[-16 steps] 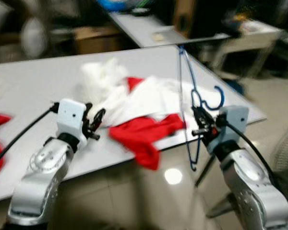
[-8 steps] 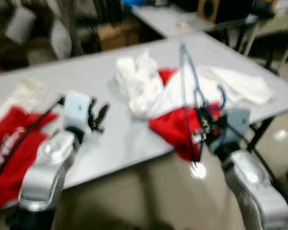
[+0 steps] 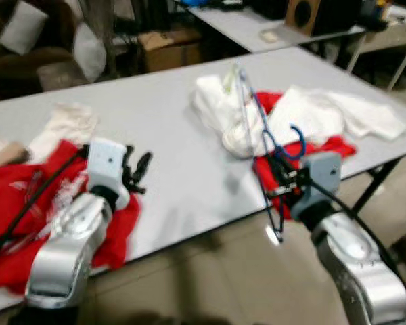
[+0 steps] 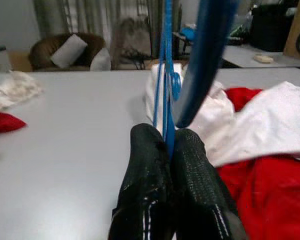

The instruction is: Hang hanger

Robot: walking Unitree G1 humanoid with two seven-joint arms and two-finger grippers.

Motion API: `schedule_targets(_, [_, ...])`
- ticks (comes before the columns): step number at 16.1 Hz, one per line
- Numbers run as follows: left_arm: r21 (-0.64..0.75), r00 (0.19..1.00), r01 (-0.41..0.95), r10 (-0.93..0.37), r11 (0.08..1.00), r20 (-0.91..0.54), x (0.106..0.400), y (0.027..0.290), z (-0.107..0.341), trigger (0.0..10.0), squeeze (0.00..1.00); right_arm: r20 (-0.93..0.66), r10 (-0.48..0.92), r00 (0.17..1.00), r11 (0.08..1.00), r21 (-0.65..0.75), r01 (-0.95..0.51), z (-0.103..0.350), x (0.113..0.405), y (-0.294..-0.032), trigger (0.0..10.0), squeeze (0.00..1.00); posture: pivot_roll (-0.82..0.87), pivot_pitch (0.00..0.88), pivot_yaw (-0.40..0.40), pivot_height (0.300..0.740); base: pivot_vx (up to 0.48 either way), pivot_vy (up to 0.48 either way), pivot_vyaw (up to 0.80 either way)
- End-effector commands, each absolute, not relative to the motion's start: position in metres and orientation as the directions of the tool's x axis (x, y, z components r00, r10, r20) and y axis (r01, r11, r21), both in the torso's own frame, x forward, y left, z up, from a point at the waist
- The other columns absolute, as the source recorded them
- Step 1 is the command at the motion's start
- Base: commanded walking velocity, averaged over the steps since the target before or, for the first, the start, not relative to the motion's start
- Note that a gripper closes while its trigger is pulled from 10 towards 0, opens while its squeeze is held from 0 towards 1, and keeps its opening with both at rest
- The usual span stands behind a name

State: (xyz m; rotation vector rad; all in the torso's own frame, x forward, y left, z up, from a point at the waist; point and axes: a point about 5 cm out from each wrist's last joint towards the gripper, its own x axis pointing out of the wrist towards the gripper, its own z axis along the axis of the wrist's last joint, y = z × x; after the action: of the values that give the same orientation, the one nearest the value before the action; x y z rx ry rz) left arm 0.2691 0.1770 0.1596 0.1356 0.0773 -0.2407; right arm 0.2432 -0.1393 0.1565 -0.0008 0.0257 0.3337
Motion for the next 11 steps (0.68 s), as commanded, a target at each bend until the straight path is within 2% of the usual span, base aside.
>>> schedule_targets(1, [0.151, 0.975, 0.22, -0.211, 0.964, -0.076, 0.271, 0.181, 0.164, 10.0, 0.0, 0.013, 0.372, 0.928, 0.928, 0.005, -0.372, 0.165, 0.246, -0.133, 10.0, 0.0, -0.04, 0.0, 0.031, 0.74, 0.0, 0.405, 0.0])
schedule_targets(3, [0.15, 0.975, 0.219, -0.211, 0.964, -0.071, 0.271, 0.182, 0.166, 10.0, 0.0, 0.009, 0.395, 0.919, 0.919, 0.006, -0.395, 0.164, 0.247, -0.13, 10.0, 0.0, -0.03, 0.0, 0.027, 0.74, 0.0, 0.375, 0.0])
schedule_targets(4, [0.178, 0.974, 0.224, -0.216, 0.958, -0.063, 0.27, 0.183, 0.167, 10.0, 0.0, -0.004, 0.406, 0.914, 0.914, 0.007, -0.406, 0.162, 0.248, -0.128, 10.0, 0.0, -0.03, 0.0, 0.012, 0.74, 0.0, 0.0, 0.0])
schedule_targets(8, [0.196, 0.976, 0.213, -0.2, 0.957, -0.083, 0.267, 0.182, 0.162, 10.0, 0.0, -0.014, 0.432, 0.902, 0.902, 0.014, -0.432, 0.161, 0.247, -0.131, 10.0, 0.0, -0.02, 0.0, 0.018, 0.74, 0.0, -0.48, 0.0])
schedule_targets(11, [0.186, 0.981, 0.179, -0.162, 0.966, -0.105, 0.273, 0.193, 0.164, 10.0, 0.0, 0.013, 0.403, 0.915, 0.915, 0.02, -0.404, 0.164, 0.249, -0.138, 10.0, 0.0, -0.02, 0.0, 0.024, 0.74, 0.0, 0.0, 0.0])
